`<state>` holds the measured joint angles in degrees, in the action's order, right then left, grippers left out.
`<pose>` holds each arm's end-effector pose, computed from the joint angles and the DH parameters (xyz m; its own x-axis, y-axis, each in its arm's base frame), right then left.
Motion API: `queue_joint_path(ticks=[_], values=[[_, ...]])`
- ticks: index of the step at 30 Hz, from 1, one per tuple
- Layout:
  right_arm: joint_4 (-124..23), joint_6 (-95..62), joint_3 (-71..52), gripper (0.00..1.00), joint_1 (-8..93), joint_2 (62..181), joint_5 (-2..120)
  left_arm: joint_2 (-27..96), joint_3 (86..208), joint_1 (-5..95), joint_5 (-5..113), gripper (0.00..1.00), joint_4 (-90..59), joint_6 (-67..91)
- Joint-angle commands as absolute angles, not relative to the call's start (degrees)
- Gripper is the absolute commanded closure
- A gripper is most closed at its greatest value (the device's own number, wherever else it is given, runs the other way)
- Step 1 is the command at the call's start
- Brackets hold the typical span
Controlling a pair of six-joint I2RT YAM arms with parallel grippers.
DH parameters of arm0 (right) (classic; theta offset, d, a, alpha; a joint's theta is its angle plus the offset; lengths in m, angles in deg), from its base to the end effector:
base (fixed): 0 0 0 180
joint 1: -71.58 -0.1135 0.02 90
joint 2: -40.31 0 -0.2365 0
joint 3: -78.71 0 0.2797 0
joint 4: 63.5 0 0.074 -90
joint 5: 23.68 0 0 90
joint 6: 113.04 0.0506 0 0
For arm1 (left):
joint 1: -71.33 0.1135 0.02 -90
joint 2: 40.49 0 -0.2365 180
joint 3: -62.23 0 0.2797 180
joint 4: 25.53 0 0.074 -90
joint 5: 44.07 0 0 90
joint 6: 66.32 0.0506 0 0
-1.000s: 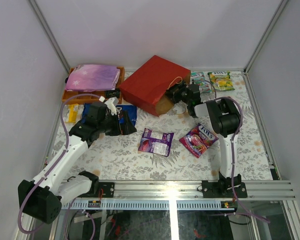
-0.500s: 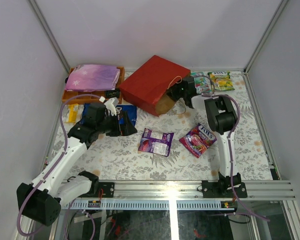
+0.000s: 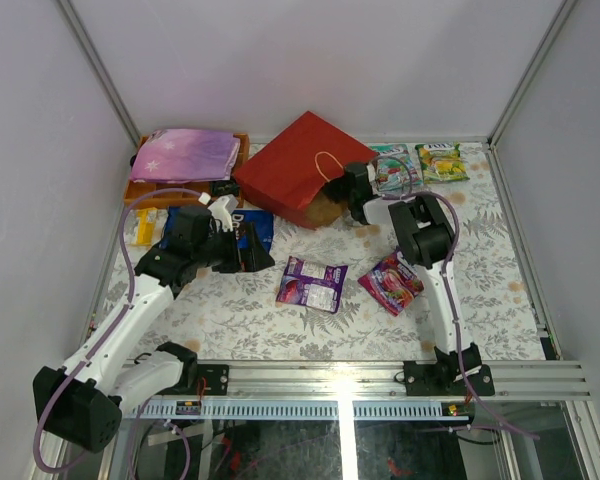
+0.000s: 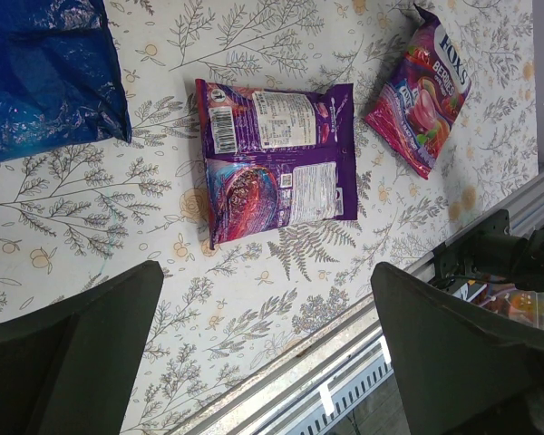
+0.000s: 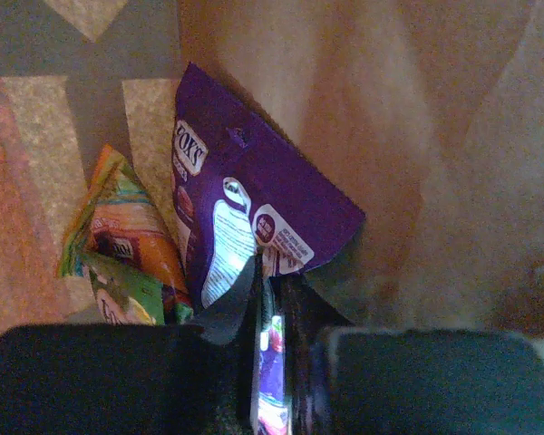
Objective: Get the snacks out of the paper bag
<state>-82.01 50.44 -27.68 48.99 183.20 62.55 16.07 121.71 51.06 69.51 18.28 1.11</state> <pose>0.5082 0.2151 0.0514 -0.5039 0.8265 -0.2510 0.1480 0.3689 0.9176 0.2369 -0.1091 0.2463 -0.7978 -0.0804 -0.5976 0.3195 0.7842 -0.5320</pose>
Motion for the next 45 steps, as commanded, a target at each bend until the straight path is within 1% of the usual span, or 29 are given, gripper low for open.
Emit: queue_joint_path(ticks=[1, 2, 5, 12, 18, 21, 27, 29, 32, 36, 40, 43, 45], values=[[-86.4, 50.04, -14.96, 0.98, 45.13, 175.55, 68.58, 15.77, 121.19, 50.58, 69.79, 0.0, 14.89, 2.13], [-87.89, 49.63, -11.84, 1.0, 44.6, 172.82, 69.96, 15.93, 121.21, 50.61, 69.63, 0.0, 14.94, 2.13], [-92.52, 48.8, -3.36, 1.0, 42.98, 165.54, 72.56, 16.62, 121.57, 50.44, 67.49, 0.0, 15.48, 2.06], [-94.95, 49.93, 10.51, 1.0, 39.43, 151.89, 75.26, 18.13, 124.6, 46.7, 52.43, 0.0, 18.1, -0.31], [-100.88, 54.55, 22.0, 1.0, 39.41, 141.52, 74.64, 21.48, 126.15, 41.58, 43.65, 0.0, 15.19, -6.23], [-101.03, 55.06, 26.85, 1.0, 39.41, 136.18, 73.9, 23.8, 126.67, 40.47, 39.45, 0.0, 12.5, -7.99], [-98.7, 53.93, 37.11, 1.0, 39.41, 122.24, 70.22, 30.13, 127.97, 39.72, 36.4, 0.01, 7.66, -8.68], [-96.61, 53.15, 40.75, 1.0, 39.39, 116.58, 69.67, 31.89, 128.08, 39.17, 34.7, 0.02, 5.99, -8.39], [-88.61, 50.56, 44.2, 1.0, 39.46, 106.53, 70.02, 32.99, 126.64, 37.45, 30.11, 0.03, 2.01, -7.32], [-74.83, 46.11, 45.92, 1.0, 39.66, 92.62, 71.85, 31.42, 121.45, 34.42, 24.35, 0.06, -5.92, -5.4], [-62.36, 43.79, 45.84, 1.0, 40.32, 79.94, 73.21, 28.91, 114.53, 31.48, 18.91, 0.06, -14.23, -3.77], [-54.73, 41.64, 43.7, 1.0, 40.92, 76.55, 72.23, 29.22, 112.41, 30.22, 16.94, 0.06, -16.89, -2.3], [-50.29, 39.62, 41.48, 1.0, 41.24, 77.21, 70.28, 29.76, 111.11, 29.57, 15.67, 0.06, -18.99, -1.17]])
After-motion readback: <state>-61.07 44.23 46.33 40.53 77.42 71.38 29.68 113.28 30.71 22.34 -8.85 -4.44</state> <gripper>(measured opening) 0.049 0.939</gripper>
